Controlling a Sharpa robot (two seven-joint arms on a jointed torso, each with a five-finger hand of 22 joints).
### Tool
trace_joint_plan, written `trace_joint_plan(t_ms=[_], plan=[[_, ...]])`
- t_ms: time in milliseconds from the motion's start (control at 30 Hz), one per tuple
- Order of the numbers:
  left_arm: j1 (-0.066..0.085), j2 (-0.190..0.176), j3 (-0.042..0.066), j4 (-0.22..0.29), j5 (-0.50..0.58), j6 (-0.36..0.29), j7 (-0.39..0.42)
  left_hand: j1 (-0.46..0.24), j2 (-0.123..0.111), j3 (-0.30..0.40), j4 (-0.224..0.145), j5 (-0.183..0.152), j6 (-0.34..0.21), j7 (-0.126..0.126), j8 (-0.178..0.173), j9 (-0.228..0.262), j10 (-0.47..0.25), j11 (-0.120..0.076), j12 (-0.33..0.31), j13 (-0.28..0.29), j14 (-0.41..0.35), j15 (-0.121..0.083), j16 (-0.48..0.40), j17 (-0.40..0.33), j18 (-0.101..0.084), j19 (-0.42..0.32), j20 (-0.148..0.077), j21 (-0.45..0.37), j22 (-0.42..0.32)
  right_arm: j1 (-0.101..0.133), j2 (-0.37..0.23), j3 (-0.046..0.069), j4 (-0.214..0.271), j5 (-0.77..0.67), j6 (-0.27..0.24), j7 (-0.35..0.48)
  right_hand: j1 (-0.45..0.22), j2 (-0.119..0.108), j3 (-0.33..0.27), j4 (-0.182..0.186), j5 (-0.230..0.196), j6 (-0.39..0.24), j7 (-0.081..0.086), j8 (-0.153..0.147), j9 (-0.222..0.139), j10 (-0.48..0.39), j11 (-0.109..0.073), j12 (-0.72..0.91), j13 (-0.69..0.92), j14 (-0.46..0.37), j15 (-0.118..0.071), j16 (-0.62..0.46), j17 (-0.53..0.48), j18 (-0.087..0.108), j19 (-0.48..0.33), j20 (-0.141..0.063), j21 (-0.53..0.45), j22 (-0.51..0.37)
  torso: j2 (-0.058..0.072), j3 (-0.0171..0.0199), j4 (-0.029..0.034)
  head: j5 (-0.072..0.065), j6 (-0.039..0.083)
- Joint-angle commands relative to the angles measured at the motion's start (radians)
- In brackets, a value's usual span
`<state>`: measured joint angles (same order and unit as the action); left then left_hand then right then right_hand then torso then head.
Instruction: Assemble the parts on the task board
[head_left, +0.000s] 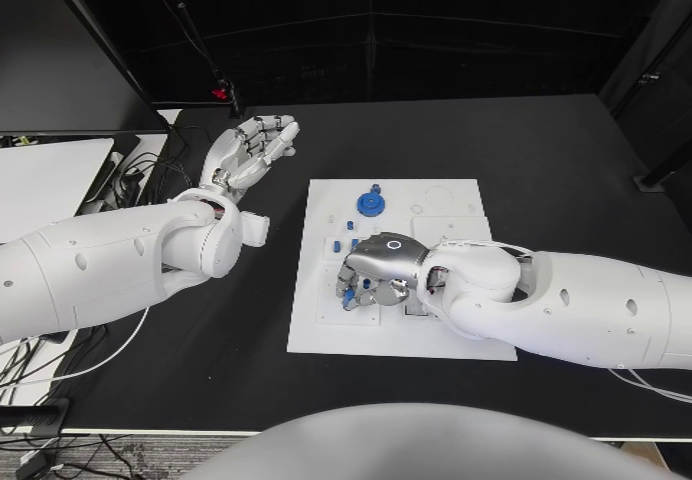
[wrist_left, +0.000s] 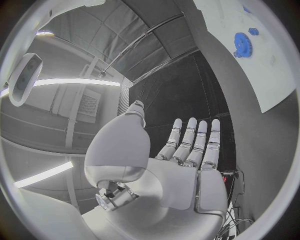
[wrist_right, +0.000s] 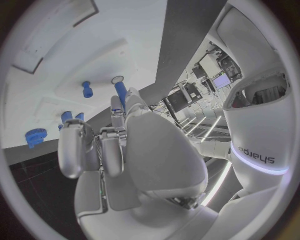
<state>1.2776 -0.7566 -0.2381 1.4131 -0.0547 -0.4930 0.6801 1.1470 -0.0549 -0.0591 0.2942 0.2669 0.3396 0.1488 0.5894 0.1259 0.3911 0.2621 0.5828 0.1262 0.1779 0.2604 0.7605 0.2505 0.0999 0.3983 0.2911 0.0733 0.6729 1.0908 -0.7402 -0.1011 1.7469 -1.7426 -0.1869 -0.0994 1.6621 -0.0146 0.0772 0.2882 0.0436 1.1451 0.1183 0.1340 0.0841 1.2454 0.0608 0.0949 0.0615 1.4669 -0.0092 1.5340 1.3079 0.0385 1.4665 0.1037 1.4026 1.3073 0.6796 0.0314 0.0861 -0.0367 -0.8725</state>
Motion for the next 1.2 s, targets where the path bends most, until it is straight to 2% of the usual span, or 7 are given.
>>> trace_joint_plan(t_ms=[33,633,1200], plan=[[0.001,-0.001,0.001,0.002,0.002,0.006,0.153,0.001,0.013,0.007,0.001,0.007,-0.005,0.146,0.006,-0.001,-0.006,-0.002,0.005,-0.001,-0.006,0.0,0.005,-0.001,-0.014,0.004,-0.001,-0.006,-0.001,0.001,0.005,0.0,-0.002,-0.025,0.029,-0.008,0.007,0.005,0.004,0.0,0.003,0.001,0.004,0.003,0.0,-0.001,0.004,-0.007,-0.002,0.086,0.002,0.003,0.171,0.006,0.009,-0.006,-0.003,0.184,0.0,-0.0001,0.0001,-0.001,0.0],[0.001,0.0,0.001,0.002,0.002,0.006,0.153,0.001,0.015,0.007,0.001,0.007,-0.007,0.147,0.008,-0.002,-0.008,-0.002,0.007,-0.002,-0.007,0.001,0.007,-0.003,-0.014,0.004,-0.001,-0.006,-0.001,-0.001,0.013,0.0,-0.012,-0.033,0.065,-0.026,0.009,0.008,0.006,0.0,0.003,0.0,0.004,0.001,-0.001,-0.001,0.005,-0.01,-0.001,0.086,0.002,0.004,0.172,0.006,0.009,-0.005,-0.004,0.184,0.0,0.0003,0.0003,-0.008,0.0],[0.001,-0.002,0.001,0.001,0.002,0.008,0.152,0.002,0.017,0.007,0.001,0.007,-0.008,0.147,0.009,-0.003,-0.009,-0.002,0.009,-0.003,-0.008,0.001,0.009,-0.005,-0.014,0.003,-0.001,-0.006,-0.002,-0.004,0.023,-0.001,-0.018,-0.034,0.087,-0.035,0.003,0.007,0.003,0.001,0.003,-0.007,0.009,-0.007,-0.005,-0.004,0.008,-0.021,-0.001,0.085,0.005,0.002,0.168,0.008,0.005,-0.003,-0.011,0.181,0.0,0.0004,0.0007,-0.008,0.0]])
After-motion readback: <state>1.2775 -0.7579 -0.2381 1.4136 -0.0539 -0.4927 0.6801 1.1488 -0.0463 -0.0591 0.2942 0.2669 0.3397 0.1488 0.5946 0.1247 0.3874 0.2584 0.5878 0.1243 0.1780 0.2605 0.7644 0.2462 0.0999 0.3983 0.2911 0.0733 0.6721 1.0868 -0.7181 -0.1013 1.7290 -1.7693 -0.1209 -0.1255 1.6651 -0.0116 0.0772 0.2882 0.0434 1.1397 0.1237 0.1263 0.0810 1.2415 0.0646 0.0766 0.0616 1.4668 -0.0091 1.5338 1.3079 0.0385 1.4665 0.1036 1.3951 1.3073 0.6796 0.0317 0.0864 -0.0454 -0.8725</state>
